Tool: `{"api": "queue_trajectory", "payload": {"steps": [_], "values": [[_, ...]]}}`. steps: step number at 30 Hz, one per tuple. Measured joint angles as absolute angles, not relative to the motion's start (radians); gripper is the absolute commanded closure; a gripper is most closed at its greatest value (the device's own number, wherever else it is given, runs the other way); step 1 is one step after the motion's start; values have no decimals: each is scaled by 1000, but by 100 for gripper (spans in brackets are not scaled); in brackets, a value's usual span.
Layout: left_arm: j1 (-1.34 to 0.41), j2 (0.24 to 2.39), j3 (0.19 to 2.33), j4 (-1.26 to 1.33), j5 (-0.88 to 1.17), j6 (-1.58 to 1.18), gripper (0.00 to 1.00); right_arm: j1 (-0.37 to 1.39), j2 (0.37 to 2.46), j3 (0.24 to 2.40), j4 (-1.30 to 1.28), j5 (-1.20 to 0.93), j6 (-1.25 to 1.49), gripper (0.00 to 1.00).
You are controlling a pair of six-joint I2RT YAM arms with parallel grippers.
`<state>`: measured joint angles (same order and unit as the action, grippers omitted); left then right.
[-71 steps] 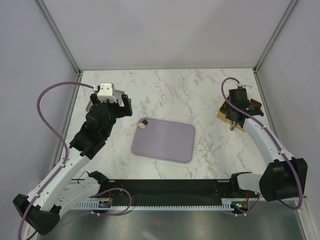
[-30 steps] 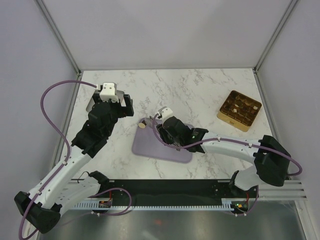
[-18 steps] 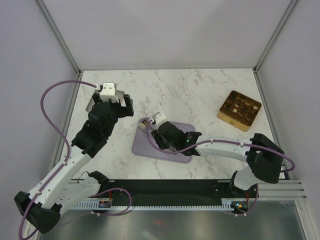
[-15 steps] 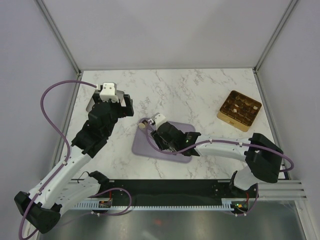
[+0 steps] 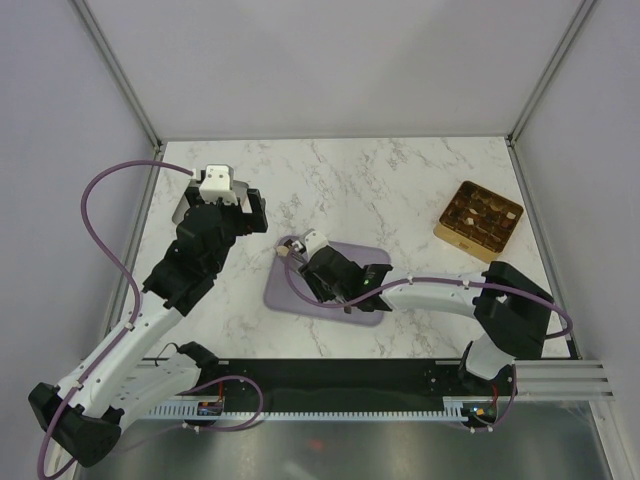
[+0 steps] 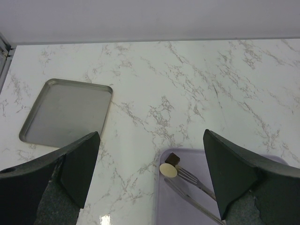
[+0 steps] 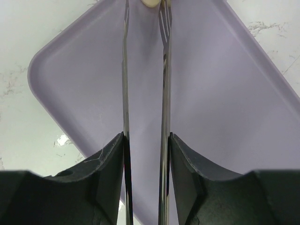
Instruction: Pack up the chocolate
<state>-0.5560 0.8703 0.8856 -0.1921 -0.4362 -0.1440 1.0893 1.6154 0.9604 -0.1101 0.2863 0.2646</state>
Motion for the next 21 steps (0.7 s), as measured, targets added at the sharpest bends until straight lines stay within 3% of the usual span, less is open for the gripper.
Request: {"api": "queue_trajectory", "payload": {"steps": [17, 21], "values": [[-556, 865, 886, -192, -436, -144, 0, 1094, 1652, 995, -90, 289, 257, 53], [-556, 865, 886, -192, -436, -144, 0, 1094, 1656, 998, -90, 294, 257, 58]]}}
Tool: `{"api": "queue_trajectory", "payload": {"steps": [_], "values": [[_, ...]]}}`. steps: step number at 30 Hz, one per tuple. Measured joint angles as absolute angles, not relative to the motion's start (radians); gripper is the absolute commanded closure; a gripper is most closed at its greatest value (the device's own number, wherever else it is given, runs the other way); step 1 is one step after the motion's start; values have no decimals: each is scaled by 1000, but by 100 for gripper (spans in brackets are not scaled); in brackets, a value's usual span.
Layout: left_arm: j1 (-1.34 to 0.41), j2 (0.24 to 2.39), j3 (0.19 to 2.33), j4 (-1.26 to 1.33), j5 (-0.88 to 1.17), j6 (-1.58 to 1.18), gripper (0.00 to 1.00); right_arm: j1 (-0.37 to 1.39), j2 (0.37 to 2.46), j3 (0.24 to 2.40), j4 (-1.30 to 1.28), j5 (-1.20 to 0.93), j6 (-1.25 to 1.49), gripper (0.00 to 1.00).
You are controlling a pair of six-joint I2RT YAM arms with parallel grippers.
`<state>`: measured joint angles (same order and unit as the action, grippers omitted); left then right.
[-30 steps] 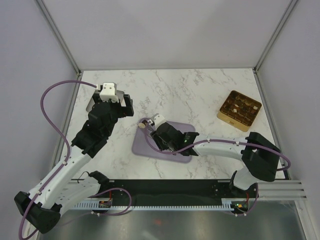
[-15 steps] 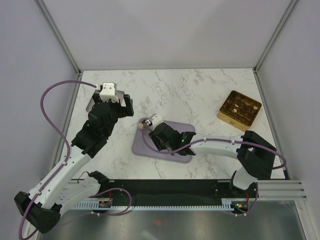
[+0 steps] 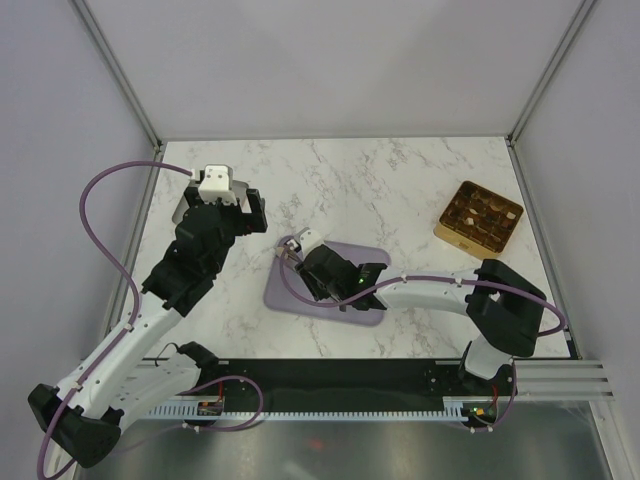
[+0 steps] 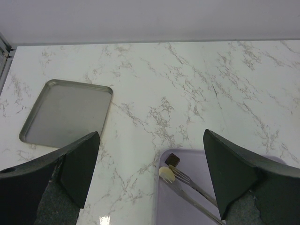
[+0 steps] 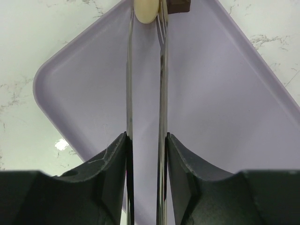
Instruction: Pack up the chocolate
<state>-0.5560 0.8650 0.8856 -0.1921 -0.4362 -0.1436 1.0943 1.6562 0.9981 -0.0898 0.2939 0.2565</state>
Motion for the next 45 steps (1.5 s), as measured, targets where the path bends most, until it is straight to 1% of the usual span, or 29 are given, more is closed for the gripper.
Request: {"api": "queue_trajectory", "payload": {"steps": [3, 10, 16, 25, 29, 36, 45], "values": [[-556, 865, 886, -192, -436, -144, 0, 1094, 1656, 999, -92, 297, 256, 62], [-556, 865, 886, -192, -436, -144, 0, 1098, 1634, 1000, -114, 301, 265, 66], [-556, 865, 886, -192, -436, -144, 0, 1101, 1536, 1000, -209, 343, 298, 66], [-556, 865, 886, -192, -436, -144, 0, 1069, 1369, 999, -417, 473, 348, 66], [-556, 865, 886, -192, -436, -144, 0, 956, 1303, 999, -503, 483, 374, 66], [-556, 863, 886, -192, -436, -144, 0, 645, 1209, 989, -614, 496, 408, 65], [-556, 861, 886, -192, -436, -144, 0, 298, 1172, 974, -674, 473, 423, 65]]}}
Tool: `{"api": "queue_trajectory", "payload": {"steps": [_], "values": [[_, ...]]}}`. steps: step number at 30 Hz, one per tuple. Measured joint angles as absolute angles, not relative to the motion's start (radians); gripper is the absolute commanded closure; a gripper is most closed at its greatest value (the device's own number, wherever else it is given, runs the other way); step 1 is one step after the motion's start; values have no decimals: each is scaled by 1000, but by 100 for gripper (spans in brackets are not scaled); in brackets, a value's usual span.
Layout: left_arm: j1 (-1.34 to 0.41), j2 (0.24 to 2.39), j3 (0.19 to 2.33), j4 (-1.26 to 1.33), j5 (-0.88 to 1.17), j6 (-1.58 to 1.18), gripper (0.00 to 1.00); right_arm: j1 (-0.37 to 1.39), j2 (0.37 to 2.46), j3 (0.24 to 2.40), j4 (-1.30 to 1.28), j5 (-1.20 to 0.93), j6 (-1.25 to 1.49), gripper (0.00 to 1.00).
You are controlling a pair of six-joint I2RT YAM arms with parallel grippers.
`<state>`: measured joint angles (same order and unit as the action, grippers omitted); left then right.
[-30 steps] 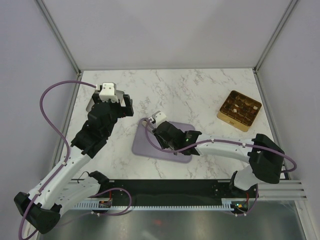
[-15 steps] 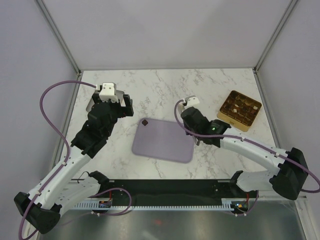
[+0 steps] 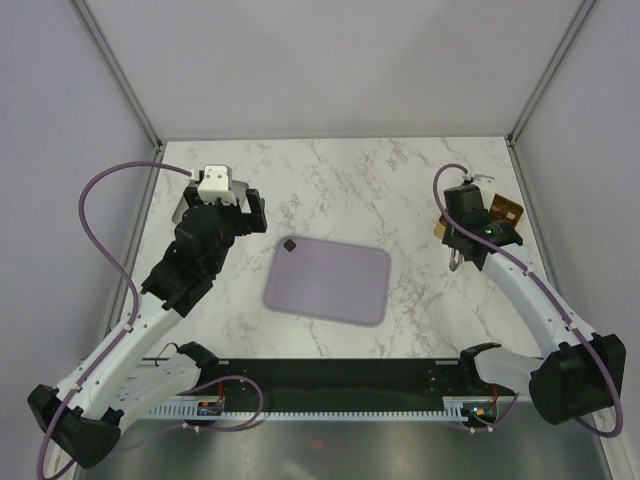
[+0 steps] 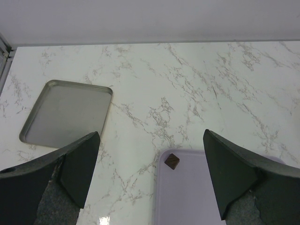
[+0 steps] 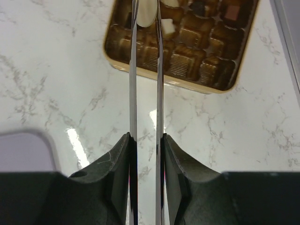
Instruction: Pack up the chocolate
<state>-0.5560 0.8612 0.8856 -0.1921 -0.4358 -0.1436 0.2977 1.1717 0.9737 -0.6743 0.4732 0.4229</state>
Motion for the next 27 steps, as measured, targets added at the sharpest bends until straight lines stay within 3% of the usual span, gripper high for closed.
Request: {"api": "queue_trajectory", "payload": {"steps": [8, 27], "values": [[-556, 861, 886, -192, -435, -144, 0, 152, 1152, 923, -685, 473, 416, 64], [-556, 861, 886, -192, -435, -144, 0, 108, 1148, 907, -689, 478, 420, 60]]}}
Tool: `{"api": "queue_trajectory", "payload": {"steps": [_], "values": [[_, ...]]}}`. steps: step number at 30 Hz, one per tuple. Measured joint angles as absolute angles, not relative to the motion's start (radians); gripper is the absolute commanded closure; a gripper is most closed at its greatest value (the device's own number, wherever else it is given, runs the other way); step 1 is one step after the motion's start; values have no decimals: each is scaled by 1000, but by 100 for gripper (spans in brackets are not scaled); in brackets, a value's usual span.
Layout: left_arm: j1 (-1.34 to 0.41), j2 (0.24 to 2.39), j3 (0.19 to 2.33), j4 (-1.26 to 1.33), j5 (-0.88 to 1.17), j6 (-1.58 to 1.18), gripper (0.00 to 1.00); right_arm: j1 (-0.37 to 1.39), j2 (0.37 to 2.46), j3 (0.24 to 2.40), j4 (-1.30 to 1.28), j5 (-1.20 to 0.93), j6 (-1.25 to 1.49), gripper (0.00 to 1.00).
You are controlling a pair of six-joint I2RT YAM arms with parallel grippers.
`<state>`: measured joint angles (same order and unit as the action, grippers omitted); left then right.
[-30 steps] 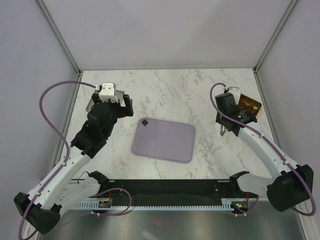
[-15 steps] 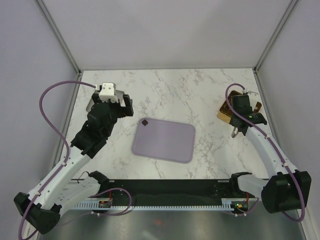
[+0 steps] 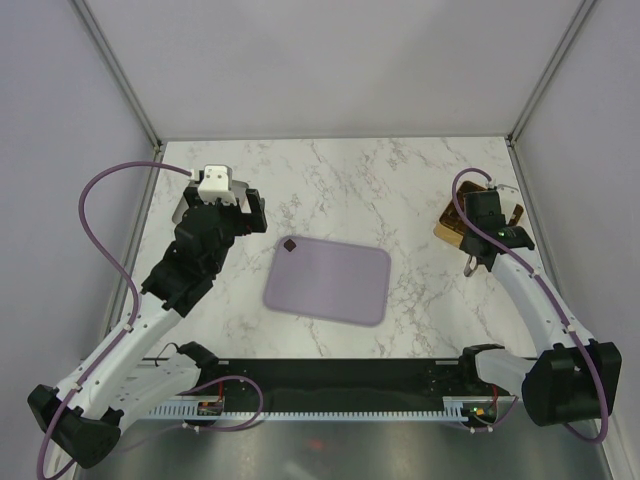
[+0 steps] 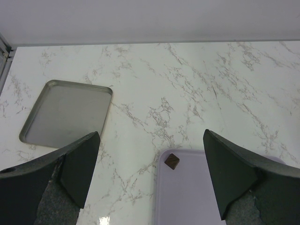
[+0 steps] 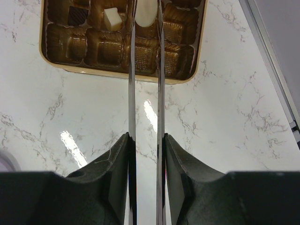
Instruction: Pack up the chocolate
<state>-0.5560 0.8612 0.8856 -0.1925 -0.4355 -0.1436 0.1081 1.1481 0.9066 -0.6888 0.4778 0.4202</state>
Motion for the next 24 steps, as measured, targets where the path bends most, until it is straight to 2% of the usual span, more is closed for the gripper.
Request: {"api": "queue_trajectory", "payload": {"steps": [24], "values": [[-556, 861, 886, -192, -435, -144, 0, 108, 1144, 906, -689, 477, 419, 53]]}}
